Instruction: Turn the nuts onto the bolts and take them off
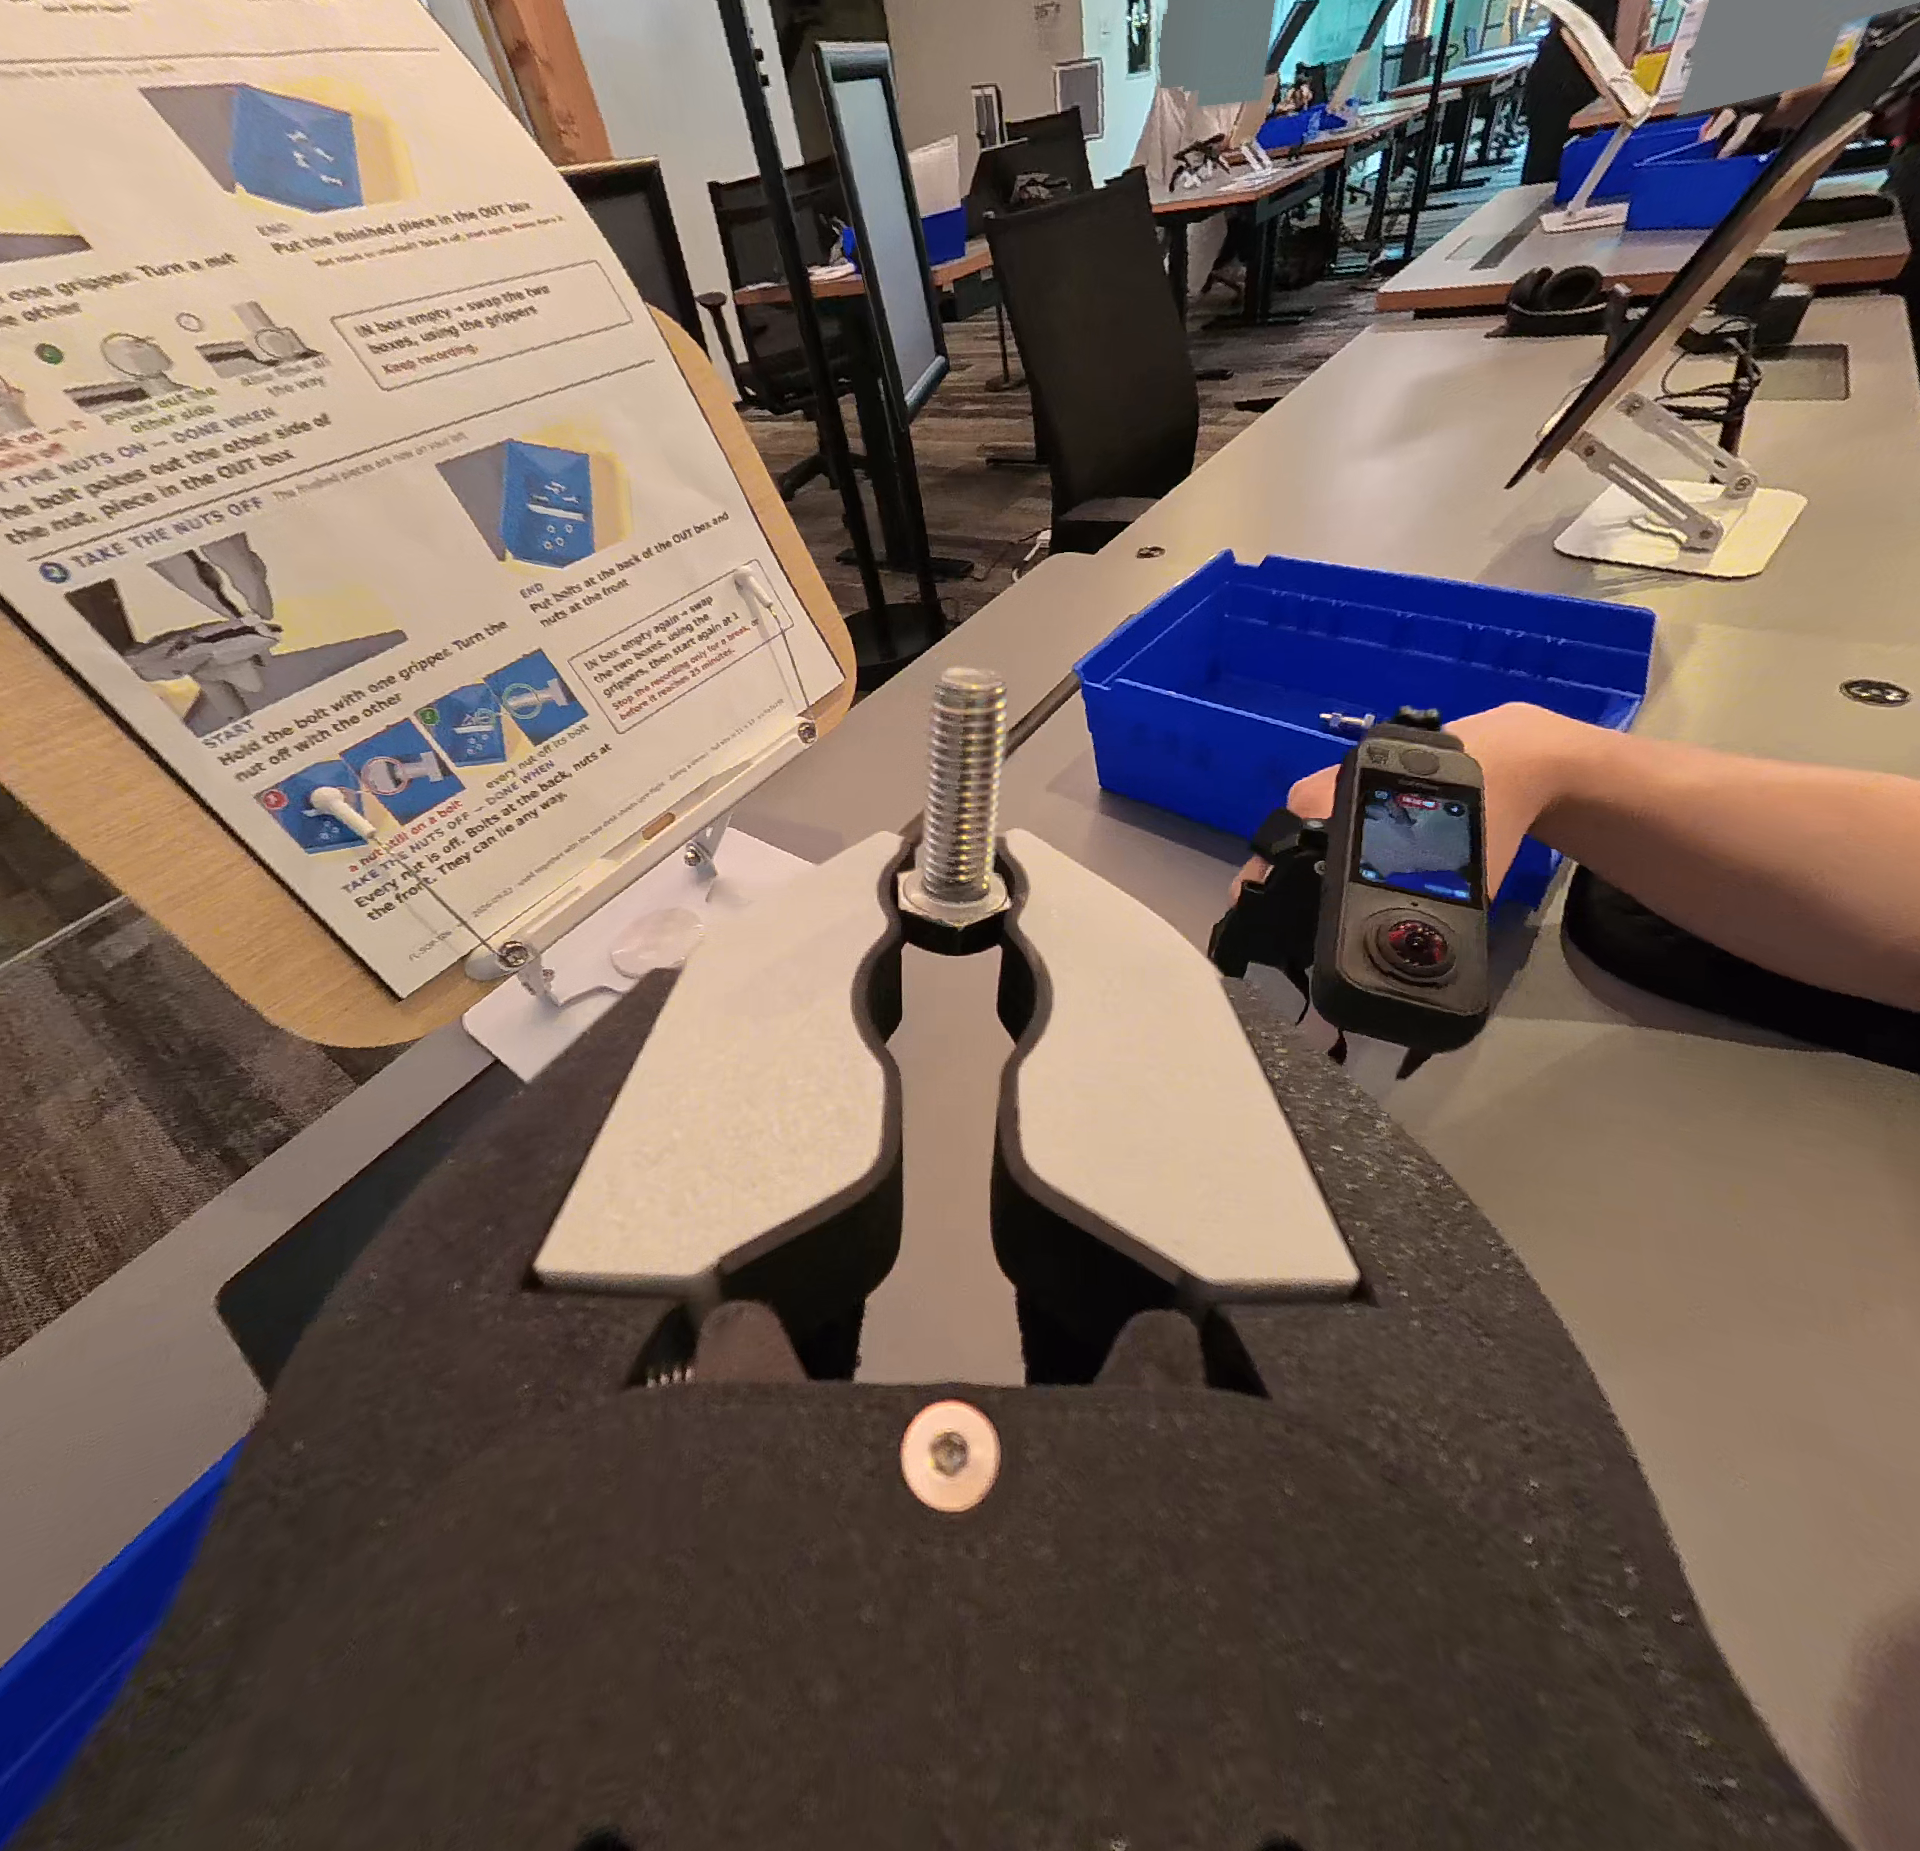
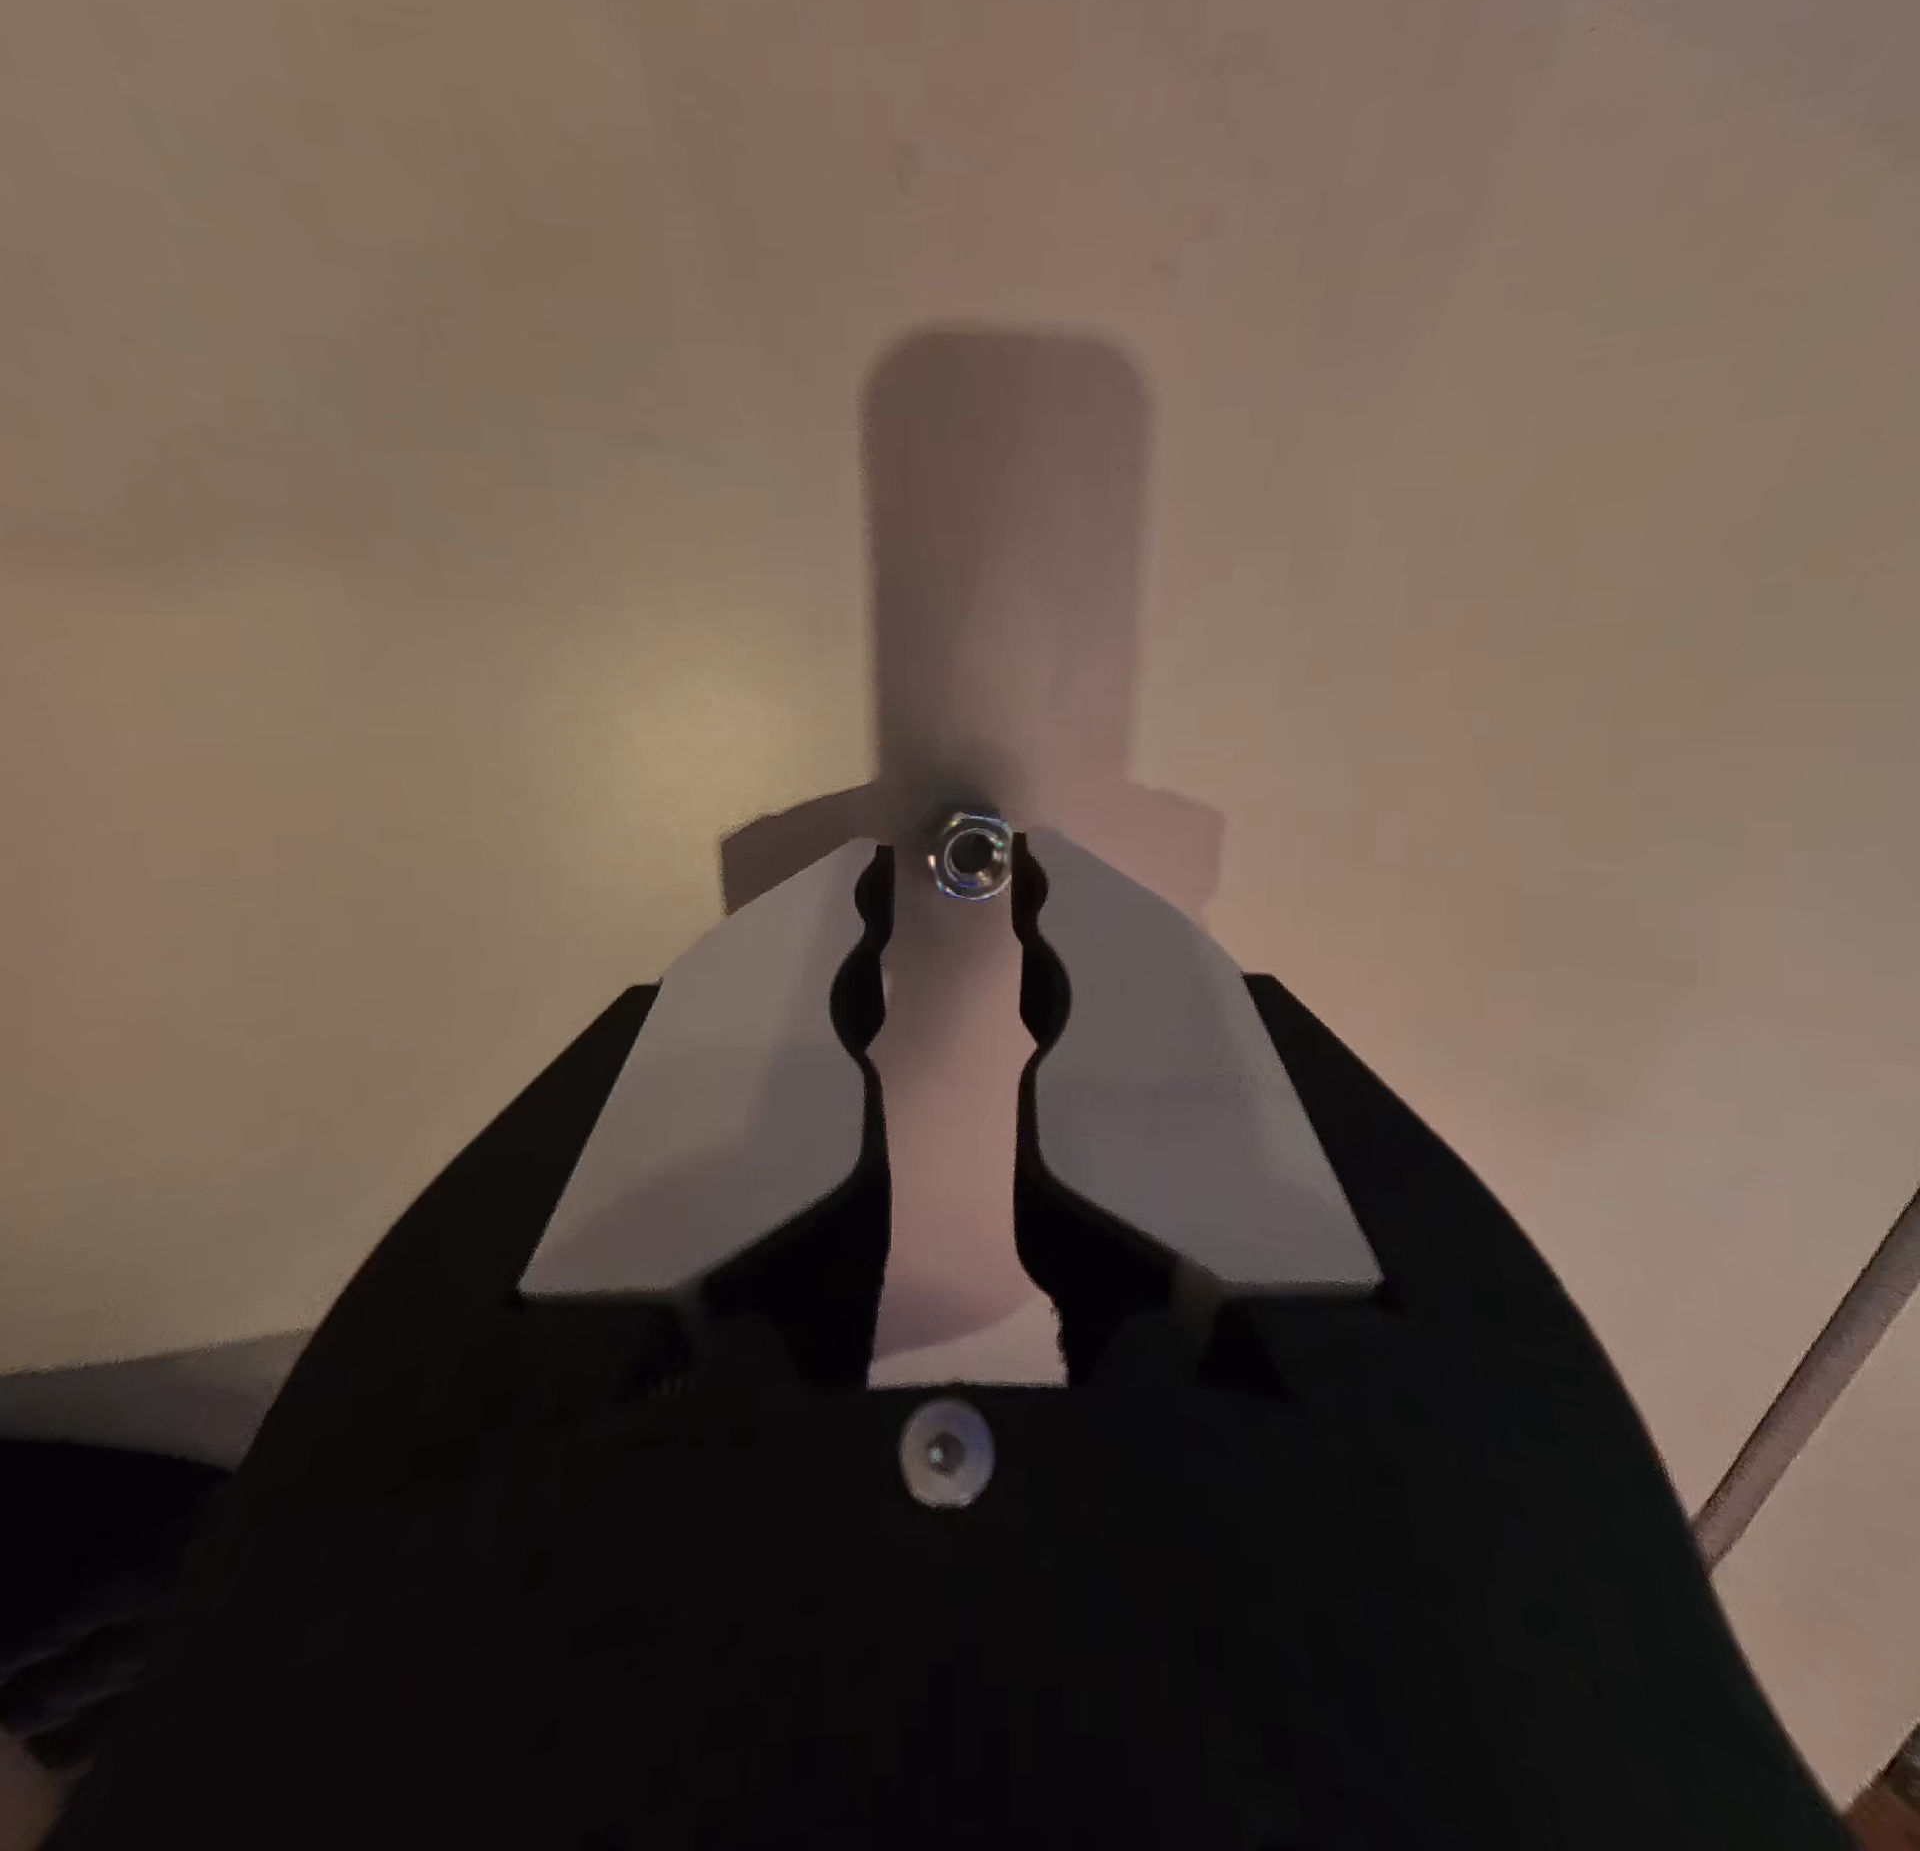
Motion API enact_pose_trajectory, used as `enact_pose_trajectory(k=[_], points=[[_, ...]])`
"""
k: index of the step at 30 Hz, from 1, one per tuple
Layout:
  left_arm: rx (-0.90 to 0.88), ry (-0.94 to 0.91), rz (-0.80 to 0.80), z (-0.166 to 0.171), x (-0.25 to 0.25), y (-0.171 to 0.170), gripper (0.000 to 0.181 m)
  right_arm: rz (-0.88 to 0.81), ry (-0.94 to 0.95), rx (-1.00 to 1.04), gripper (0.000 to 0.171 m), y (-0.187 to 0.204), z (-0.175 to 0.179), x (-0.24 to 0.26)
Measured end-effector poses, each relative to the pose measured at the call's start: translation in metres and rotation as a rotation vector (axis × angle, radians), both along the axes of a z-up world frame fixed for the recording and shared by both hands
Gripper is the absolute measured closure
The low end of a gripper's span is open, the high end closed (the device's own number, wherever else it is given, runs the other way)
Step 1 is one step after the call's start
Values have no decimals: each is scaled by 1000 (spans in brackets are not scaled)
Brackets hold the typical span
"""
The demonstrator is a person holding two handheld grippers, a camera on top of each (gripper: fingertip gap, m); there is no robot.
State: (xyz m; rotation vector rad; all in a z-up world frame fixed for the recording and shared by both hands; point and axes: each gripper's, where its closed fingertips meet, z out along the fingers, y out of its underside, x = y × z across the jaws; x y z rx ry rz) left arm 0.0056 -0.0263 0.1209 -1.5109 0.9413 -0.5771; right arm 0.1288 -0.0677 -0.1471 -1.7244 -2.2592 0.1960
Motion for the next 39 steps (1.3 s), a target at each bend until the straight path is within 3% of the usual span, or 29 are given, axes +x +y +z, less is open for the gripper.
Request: enact_pose_trajectory(k=[16,22,25,31,36,39], points=[[-59,57,-108,-20,37,-9,168,-8,-22,39,152,8,-12,0],[-75,31,-87,-19,32,-4,168,-191,-60,-51,153,9,-11,1],[-83,28,-79,-19,29,-2,168,-184,-10,-57,153,8,-1,-1],[-118,67,-81,-35,33,5,168,-193,300,9,153,11,84,1],[-154,159,-239,-67,80,-13,168,-143,721,74,153,-1,183,6],[-155,263,-312,-93,106,-26,168,-98,882,79,153,-12,217,9]])
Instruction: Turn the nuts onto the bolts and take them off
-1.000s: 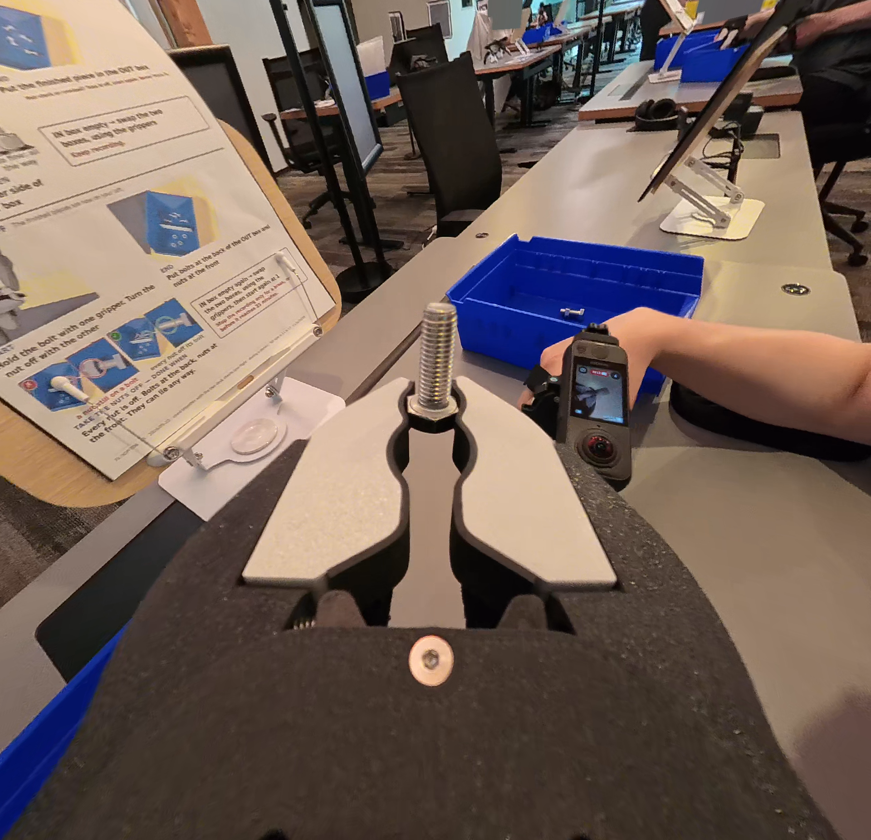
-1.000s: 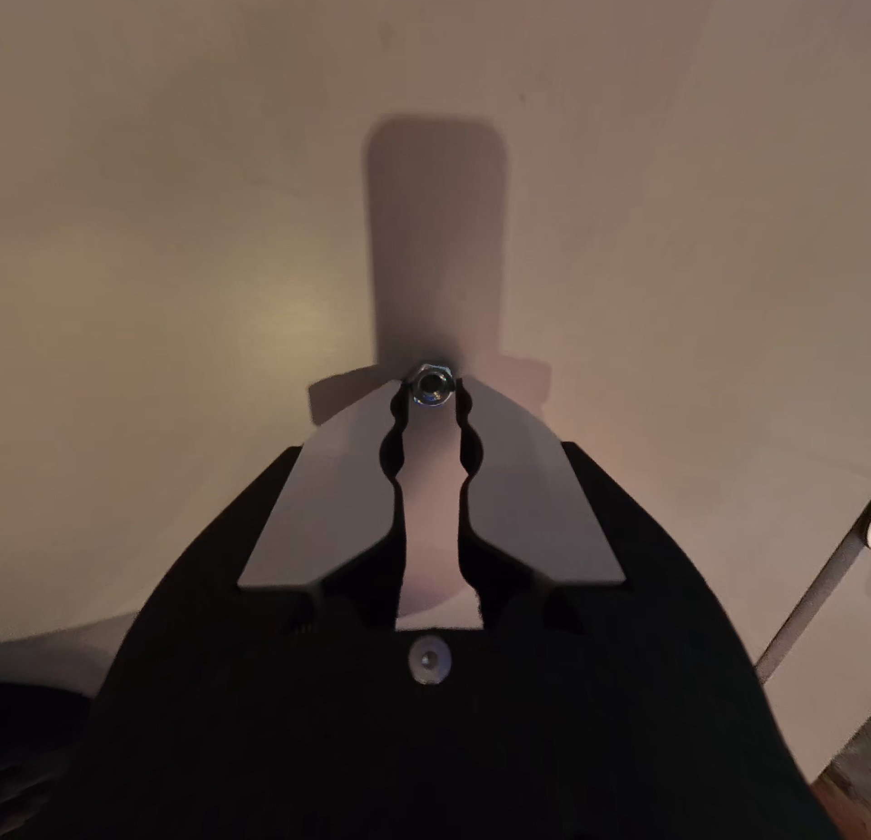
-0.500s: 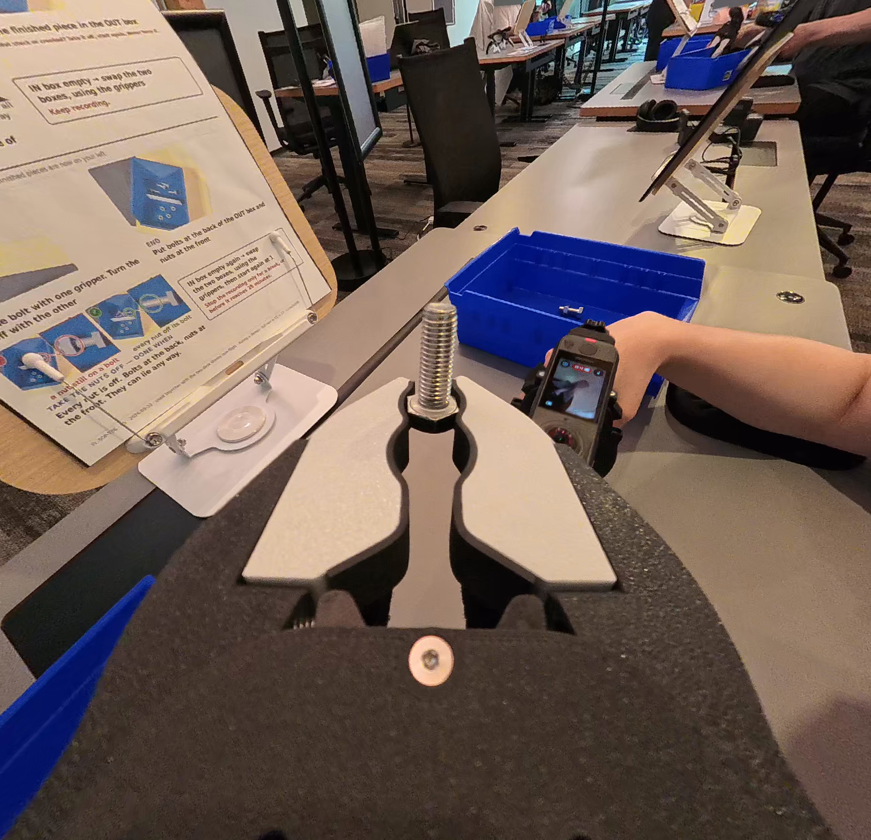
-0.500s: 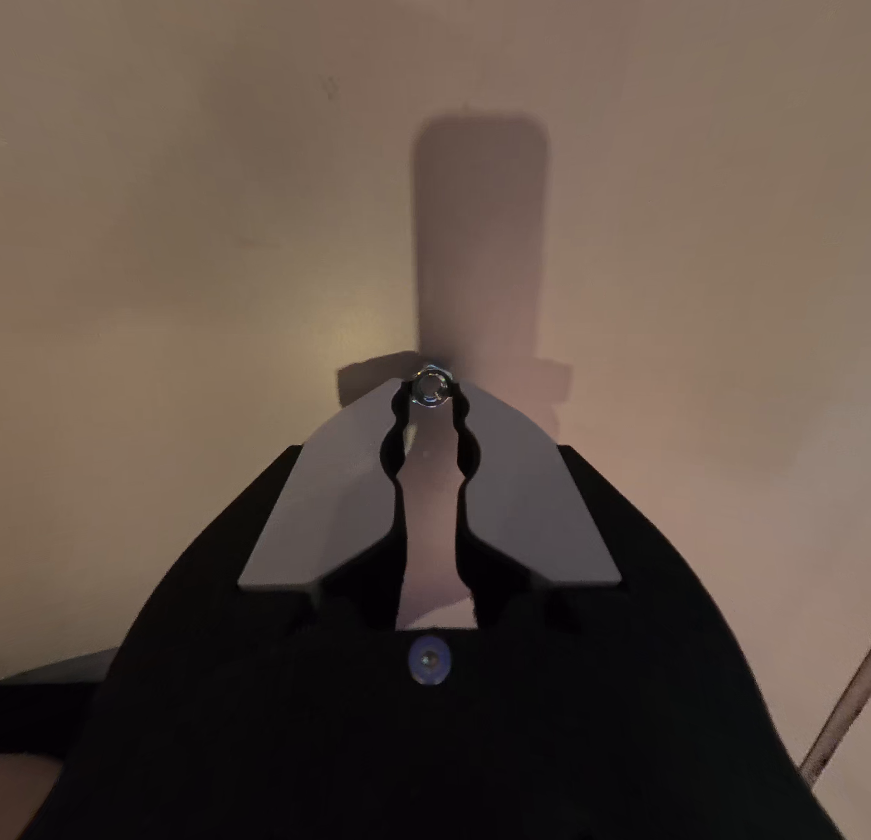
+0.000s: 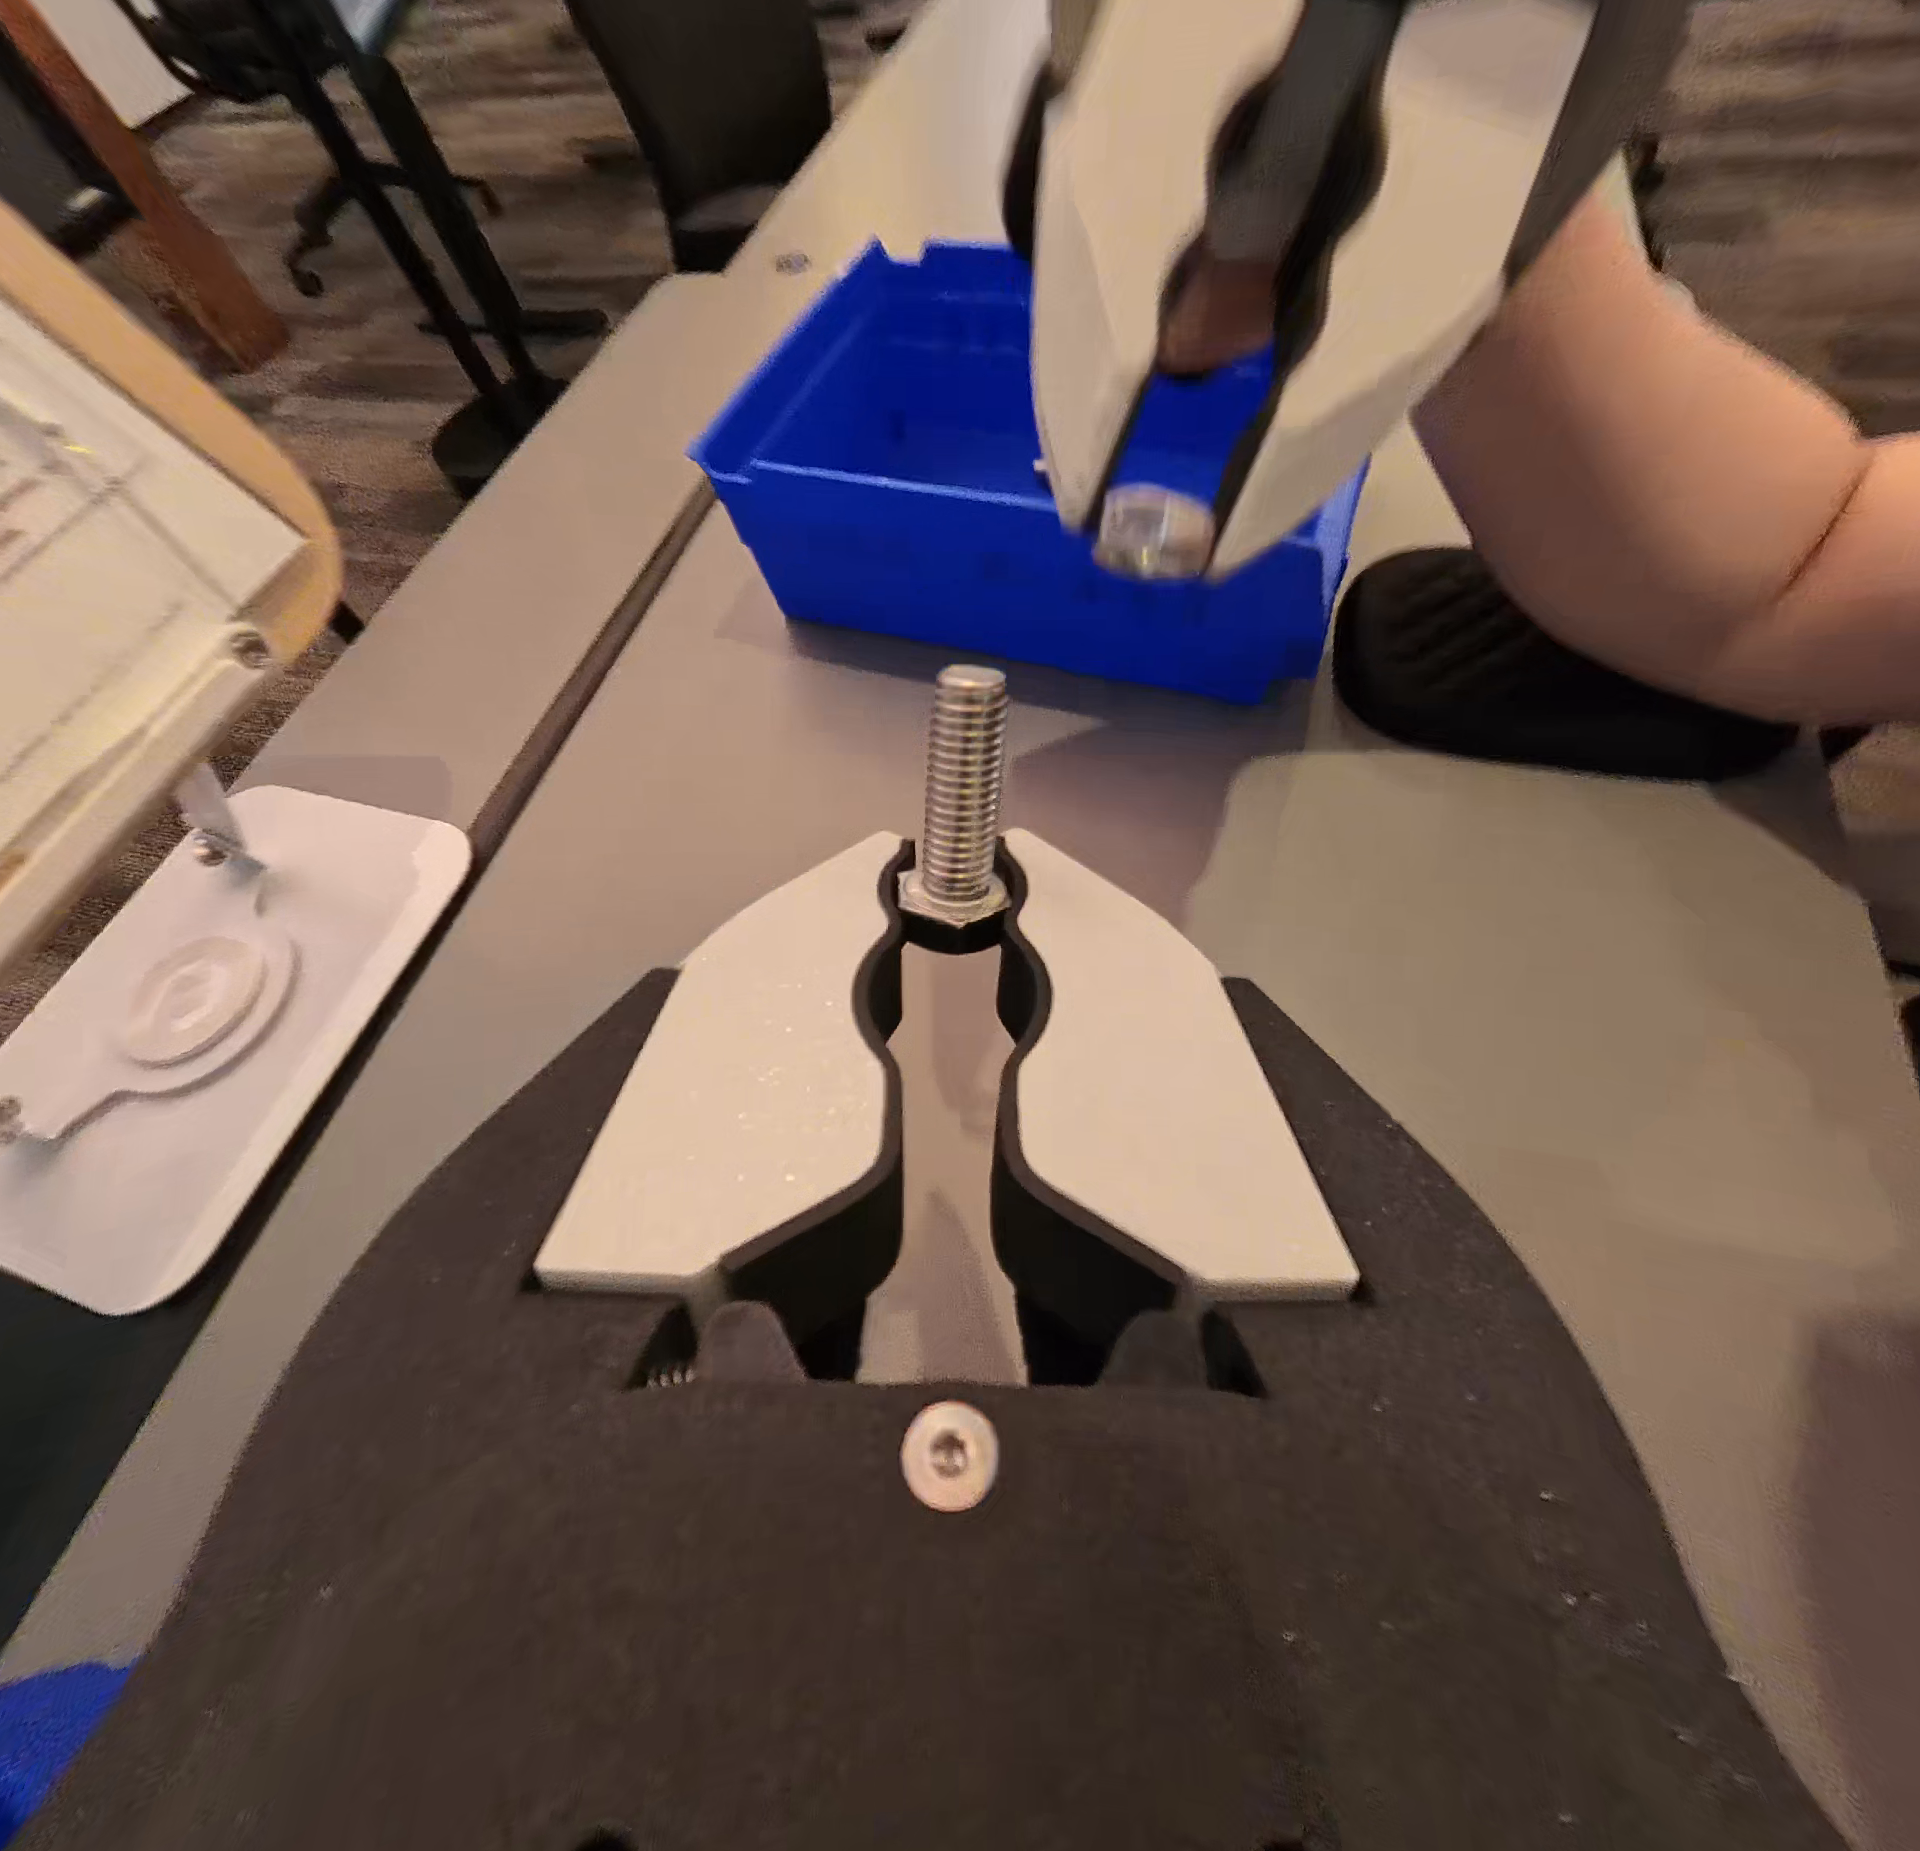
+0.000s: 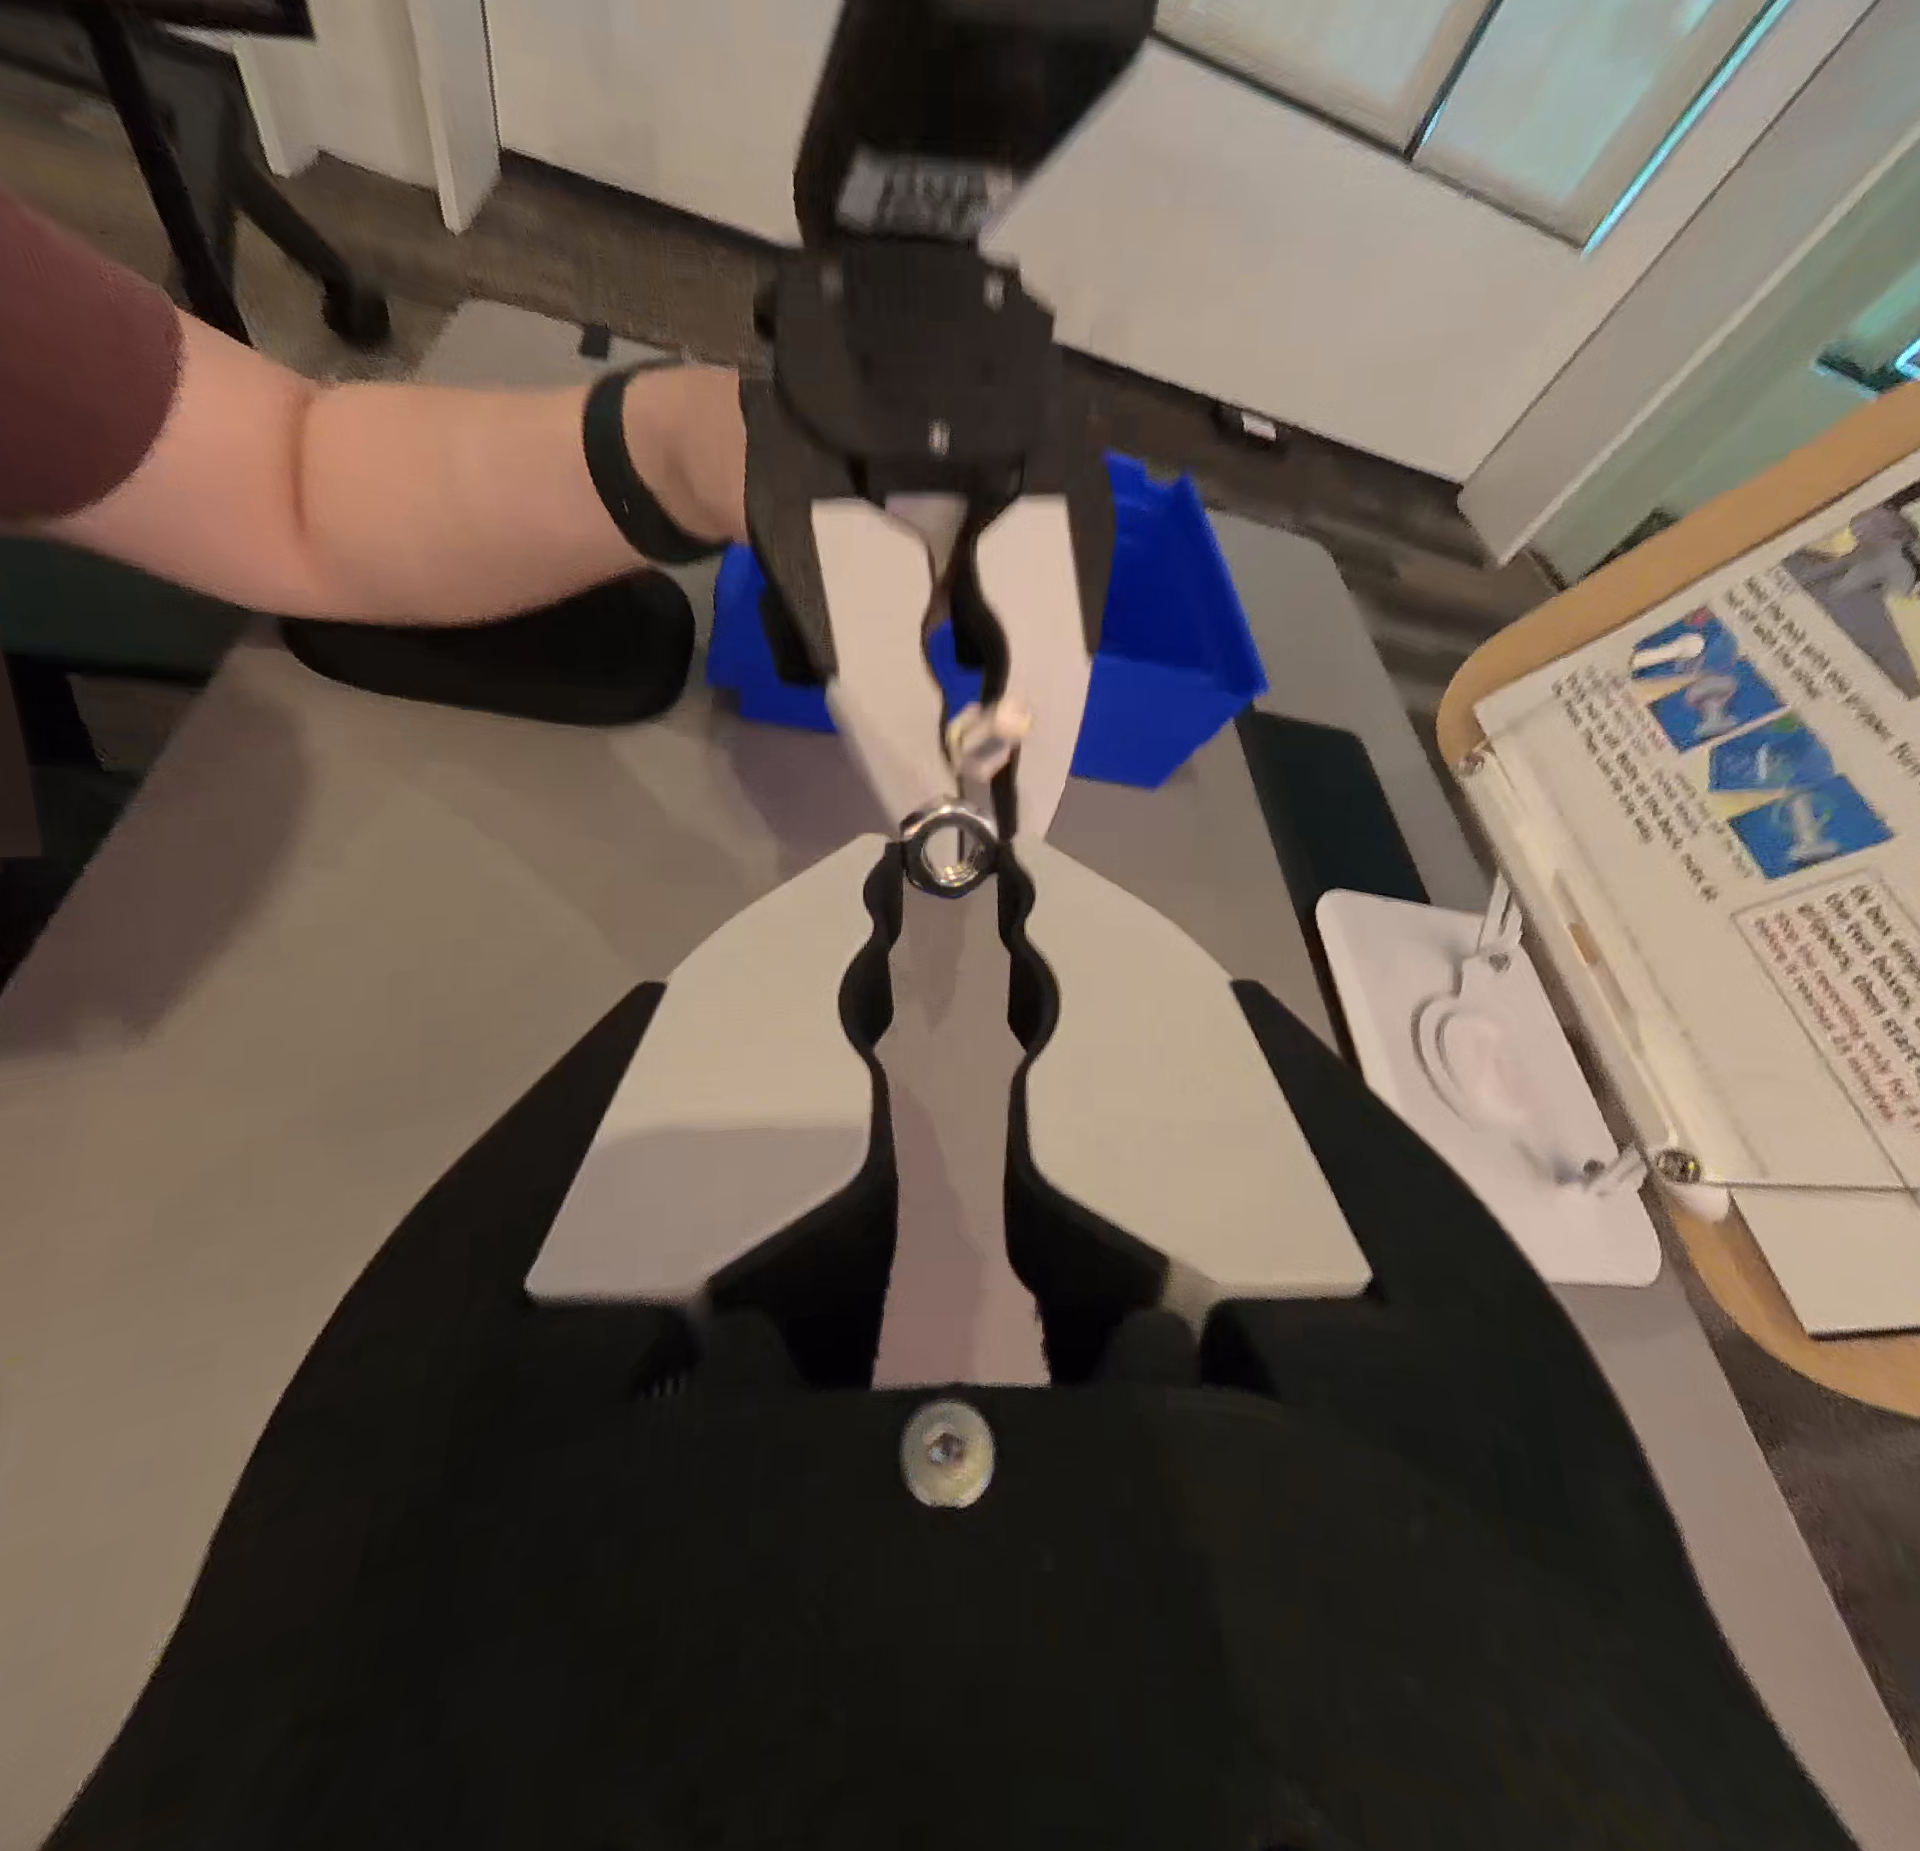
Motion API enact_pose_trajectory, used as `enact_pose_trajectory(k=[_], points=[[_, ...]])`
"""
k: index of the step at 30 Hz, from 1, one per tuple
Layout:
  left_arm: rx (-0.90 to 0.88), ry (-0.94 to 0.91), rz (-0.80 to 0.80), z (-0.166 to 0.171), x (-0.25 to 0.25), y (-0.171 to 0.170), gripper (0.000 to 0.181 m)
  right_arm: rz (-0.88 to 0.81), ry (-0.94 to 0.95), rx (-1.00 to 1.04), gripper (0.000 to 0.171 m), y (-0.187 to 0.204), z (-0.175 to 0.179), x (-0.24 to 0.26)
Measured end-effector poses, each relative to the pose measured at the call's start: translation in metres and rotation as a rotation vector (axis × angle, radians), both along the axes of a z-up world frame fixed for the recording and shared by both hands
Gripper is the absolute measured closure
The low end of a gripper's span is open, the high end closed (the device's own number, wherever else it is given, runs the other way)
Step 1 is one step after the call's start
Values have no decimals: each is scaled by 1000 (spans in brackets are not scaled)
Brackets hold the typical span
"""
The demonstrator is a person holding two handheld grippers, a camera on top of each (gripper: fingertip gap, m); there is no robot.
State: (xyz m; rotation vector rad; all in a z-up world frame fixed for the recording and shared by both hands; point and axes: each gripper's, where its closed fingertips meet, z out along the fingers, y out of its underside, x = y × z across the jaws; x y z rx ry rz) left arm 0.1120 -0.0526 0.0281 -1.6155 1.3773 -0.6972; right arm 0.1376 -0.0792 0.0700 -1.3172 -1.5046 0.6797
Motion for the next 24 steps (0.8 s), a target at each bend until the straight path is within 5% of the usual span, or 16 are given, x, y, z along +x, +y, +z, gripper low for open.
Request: enact_pose_trajectory(k=[17,24], points=[[61,222,-138,-43,28,-31,169,76,-220,122,153,-13,-35,-4],[45,218,33,-38,21,-9,169,-143,-160,-181,153,11,-30,-10]])
